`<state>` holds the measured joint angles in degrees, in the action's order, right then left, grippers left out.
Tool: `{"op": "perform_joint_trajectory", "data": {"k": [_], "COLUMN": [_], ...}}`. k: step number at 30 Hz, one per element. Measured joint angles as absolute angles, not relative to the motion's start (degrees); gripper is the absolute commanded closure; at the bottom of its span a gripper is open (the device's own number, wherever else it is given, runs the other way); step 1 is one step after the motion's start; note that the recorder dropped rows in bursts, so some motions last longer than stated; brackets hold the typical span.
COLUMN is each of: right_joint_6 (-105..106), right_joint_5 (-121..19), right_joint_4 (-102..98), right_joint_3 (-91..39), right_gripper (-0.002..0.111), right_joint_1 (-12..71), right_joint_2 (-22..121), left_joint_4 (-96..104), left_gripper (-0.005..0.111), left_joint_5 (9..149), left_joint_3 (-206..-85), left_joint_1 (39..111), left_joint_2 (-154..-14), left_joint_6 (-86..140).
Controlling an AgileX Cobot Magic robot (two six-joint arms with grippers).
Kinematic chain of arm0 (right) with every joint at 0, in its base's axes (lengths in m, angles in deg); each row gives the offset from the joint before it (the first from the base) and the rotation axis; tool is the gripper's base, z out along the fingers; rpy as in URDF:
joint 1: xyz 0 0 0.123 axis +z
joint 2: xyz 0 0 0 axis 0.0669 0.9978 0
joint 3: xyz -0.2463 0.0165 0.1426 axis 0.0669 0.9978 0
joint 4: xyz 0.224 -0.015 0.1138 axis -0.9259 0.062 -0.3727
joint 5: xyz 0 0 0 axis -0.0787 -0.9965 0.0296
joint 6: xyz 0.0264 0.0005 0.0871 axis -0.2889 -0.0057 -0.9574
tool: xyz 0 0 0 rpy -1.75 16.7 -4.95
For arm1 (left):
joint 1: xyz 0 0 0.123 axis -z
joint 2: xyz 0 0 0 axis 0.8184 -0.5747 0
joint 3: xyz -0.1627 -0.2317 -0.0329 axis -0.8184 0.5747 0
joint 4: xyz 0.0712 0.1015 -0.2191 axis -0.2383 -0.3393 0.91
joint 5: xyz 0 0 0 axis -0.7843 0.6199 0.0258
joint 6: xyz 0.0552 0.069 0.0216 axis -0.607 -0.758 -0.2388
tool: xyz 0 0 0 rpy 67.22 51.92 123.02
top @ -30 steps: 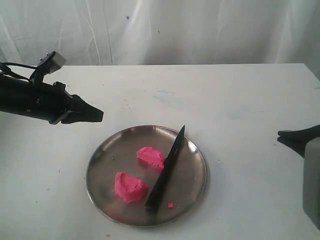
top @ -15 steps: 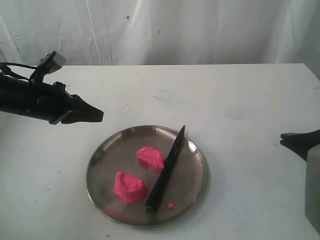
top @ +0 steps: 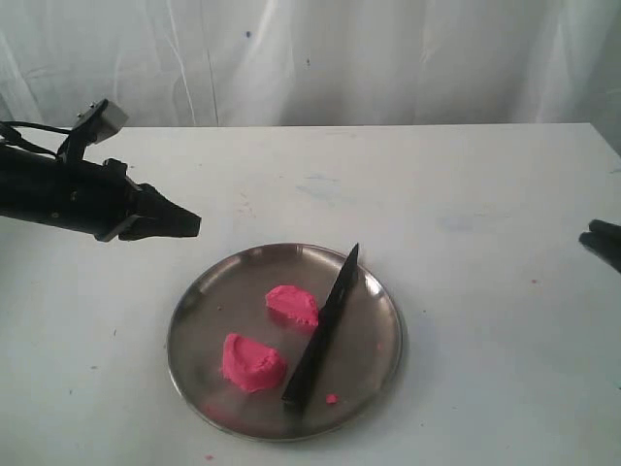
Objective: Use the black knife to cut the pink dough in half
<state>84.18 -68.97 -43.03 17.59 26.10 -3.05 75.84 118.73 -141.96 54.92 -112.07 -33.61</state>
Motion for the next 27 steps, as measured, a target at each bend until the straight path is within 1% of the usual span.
{"op": "perform_joint_trajectory", "data": {"k": [2, 5, 11, 13, 17, 27], "right_joint_6": [80.89, 63.05, 17.34, 10.01, 4.17, 2.86], "right_joint_5": [-68.49, -68.19, -65.82, -64.5, -62.19, -59.24], "right_joint_4": [-45.01, -43.2, -22.64, -17.37, -13.25, -8.67], "right_joint_3": [18.66, 20.35, 22.86, 23.62, 26.17, 33.78], "right_gripper": [0.108, 0.108, 0.108, 0.108, 0.108, 0.108], "right_joint_1": [26.1, 26.1, 26.1, 26.1, 26.1, 23.62], "right_joint_2": [-4.84, -6.79, -9.51, -10.41, -13.37, -19.76], "left_joint_4": [75.84, 75.84, 75.84, 75.84, 75.84, 75.84], "left_gripper": [0.107, 0.107, 0.107, 0.107, 0.107, 0.107], "left_joint_5": [118.73, 118.73, 118.73, 118.73, 118.73, 118.73], "left_joint_3": [-141.96, -141.96, -141.96, -141.96, -141.96, -141.96], "left_joint_1": [54.92, 54.92, 54.92, 54.92, 54.92, 54.92], "left_joint_2": [-112.07, -112.07, -112.07, -112.07, -112.07, -112.07], "left_joint_6": [-33.61, -33.61, -33.61, -33.61, -33.61, -33.61]}}
